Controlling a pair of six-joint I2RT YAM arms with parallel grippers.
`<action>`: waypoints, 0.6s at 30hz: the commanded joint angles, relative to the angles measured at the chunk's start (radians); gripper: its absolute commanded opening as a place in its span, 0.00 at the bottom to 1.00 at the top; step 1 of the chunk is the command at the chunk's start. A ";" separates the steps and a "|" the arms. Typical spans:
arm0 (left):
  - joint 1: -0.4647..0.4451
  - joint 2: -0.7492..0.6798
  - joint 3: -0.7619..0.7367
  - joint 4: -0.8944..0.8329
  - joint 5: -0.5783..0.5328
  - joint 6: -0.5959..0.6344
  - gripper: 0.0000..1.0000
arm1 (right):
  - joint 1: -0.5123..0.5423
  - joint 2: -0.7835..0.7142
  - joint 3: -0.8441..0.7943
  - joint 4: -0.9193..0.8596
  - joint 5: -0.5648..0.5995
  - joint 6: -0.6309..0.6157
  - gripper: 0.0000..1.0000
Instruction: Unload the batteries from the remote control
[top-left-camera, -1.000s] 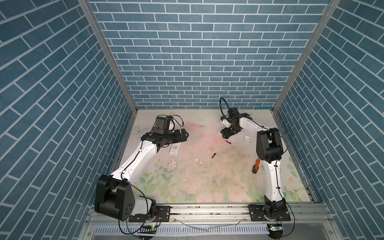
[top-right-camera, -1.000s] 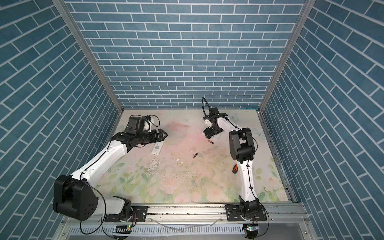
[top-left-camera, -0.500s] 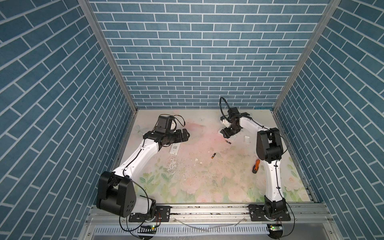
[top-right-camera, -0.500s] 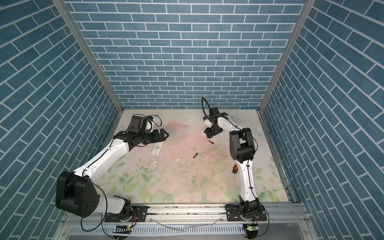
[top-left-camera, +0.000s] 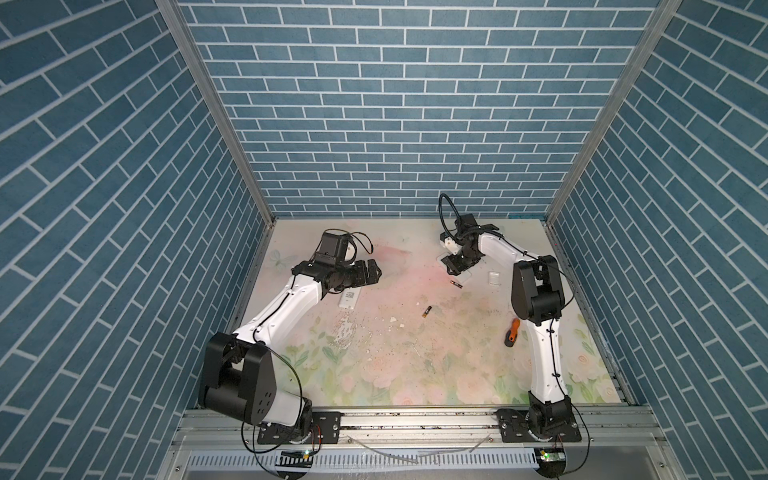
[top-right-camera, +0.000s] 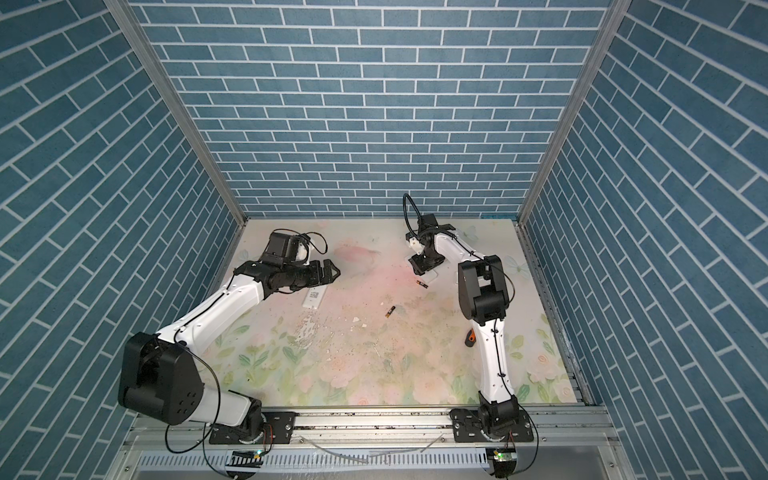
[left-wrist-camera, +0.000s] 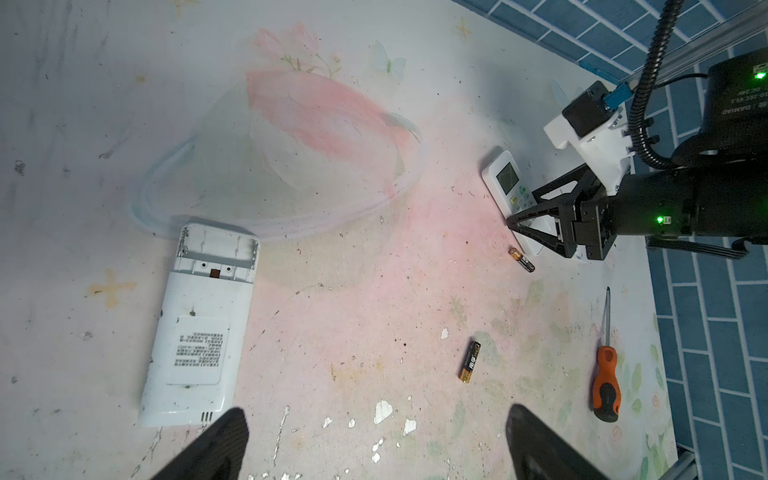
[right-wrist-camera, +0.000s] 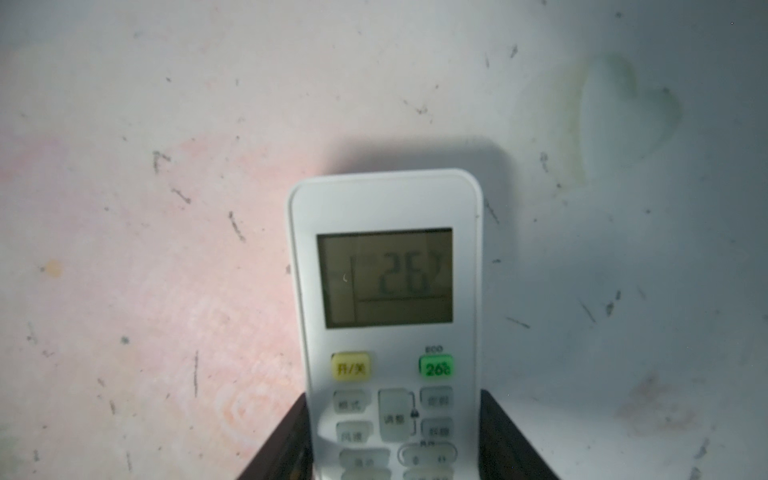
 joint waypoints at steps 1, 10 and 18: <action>-0.008 0.012 0.026 0.008 -0.004 -0.007 0.98 | 0.001 0.045 0.035 -0.041 -0.010 -0.044 0.62; -0.008 0.010 0.033 0.000 -0.004 -0.008 0.98 | 0.000 0.063 0.055 -0.058 -0.015 -0.048 0.62; -0.011 0.040 0.044 0.024 0.017 -0.034 0.96 | 0.002 0.007 0.077 -0.070 -0.019 -0.052 0.44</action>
